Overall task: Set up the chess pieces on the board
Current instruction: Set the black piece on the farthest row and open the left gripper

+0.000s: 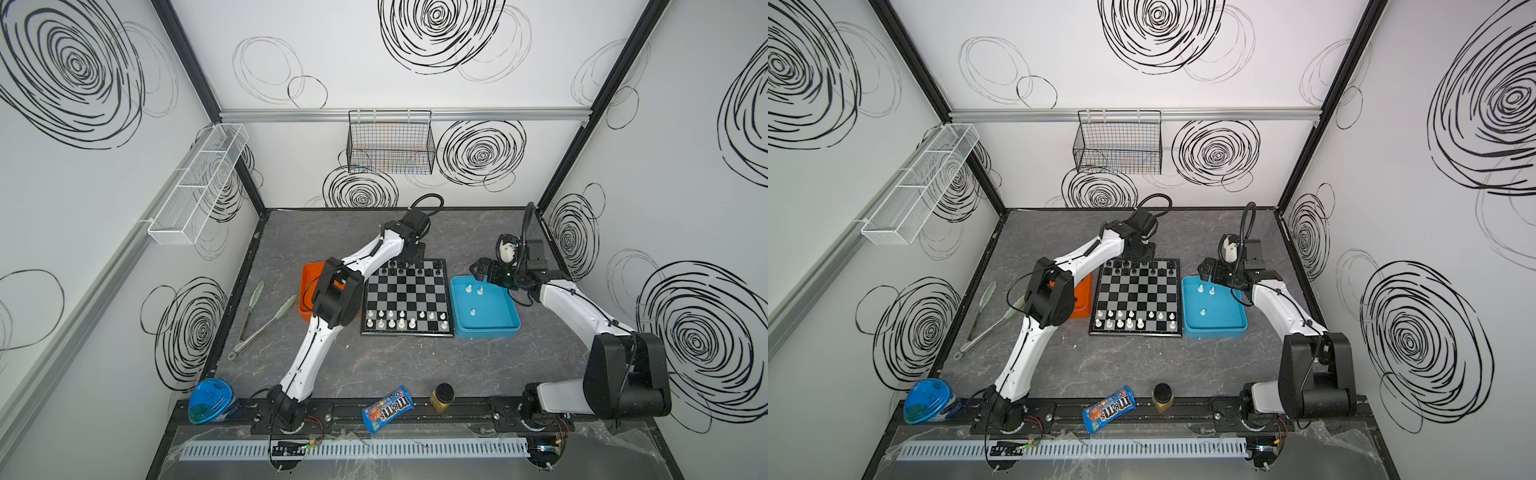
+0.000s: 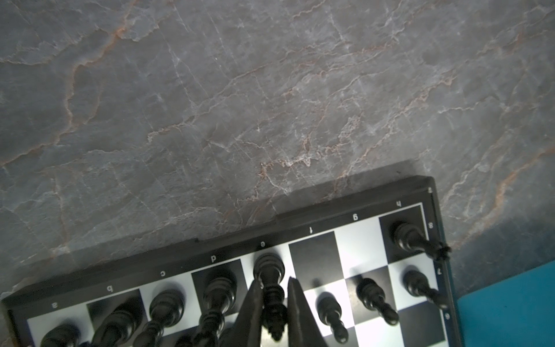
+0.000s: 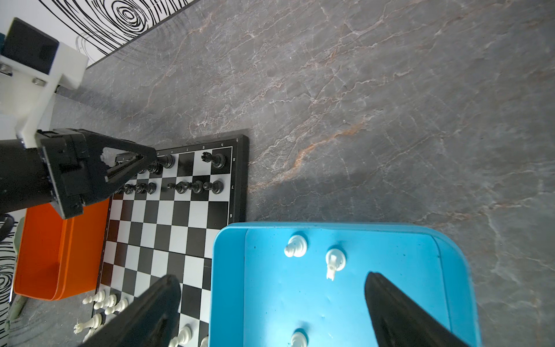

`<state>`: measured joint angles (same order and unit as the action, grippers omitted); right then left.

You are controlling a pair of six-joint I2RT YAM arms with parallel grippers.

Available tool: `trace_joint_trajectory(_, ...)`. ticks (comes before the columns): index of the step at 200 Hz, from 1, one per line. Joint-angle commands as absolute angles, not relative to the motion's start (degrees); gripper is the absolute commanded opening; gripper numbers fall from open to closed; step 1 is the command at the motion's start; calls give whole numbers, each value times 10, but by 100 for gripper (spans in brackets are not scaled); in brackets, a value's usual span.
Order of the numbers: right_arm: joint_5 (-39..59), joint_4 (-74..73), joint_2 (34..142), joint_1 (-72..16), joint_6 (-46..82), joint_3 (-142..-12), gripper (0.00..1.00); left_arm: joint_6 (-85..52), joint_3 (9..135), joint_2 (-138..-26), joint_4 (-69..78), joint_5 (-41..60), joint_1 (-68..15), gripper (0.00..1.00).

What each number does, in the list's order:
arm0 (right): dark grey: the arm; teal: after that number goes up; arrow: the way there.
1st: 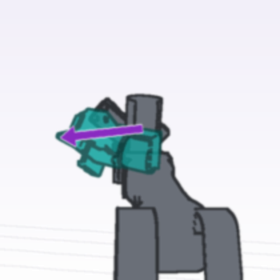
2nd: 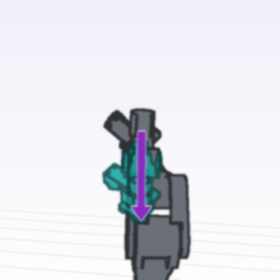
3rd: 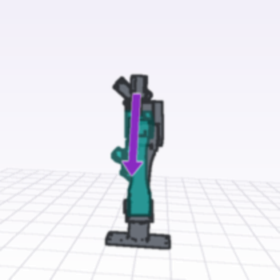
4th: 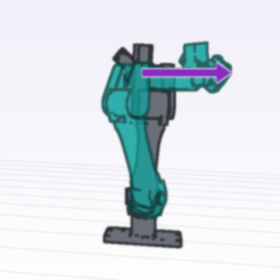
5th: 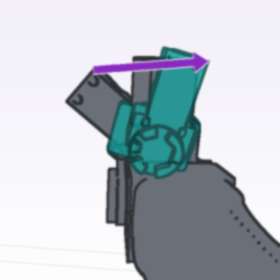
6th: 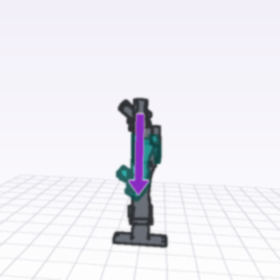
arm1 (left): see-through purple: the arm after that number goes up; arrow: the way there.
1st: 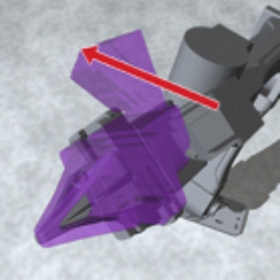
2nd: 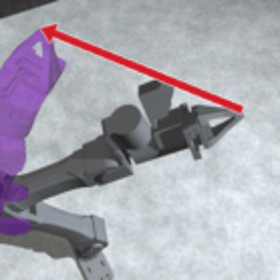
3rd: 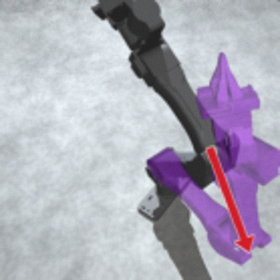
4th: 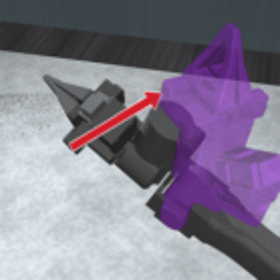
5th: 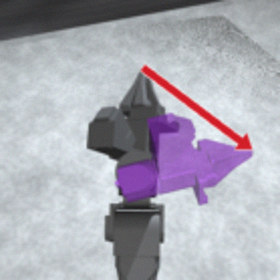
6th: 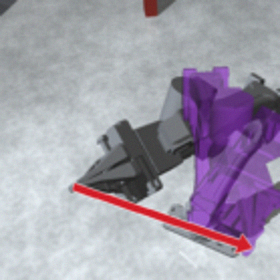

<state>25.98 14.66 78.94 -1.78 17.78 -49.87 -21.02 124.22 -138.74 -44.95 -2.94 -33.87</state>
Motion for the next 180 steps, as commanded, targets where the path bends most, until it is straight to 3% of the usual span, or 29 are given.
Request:
trace_joint_trajectory(1,264,134,784,-15,172,-491,100,-218,1230,-1375,-479,-41,-343,18)
trace_joint_trajectory(180,267,130,780,-15,173,-488,100,-225,1229,-1368,-487,-31,-349,18)
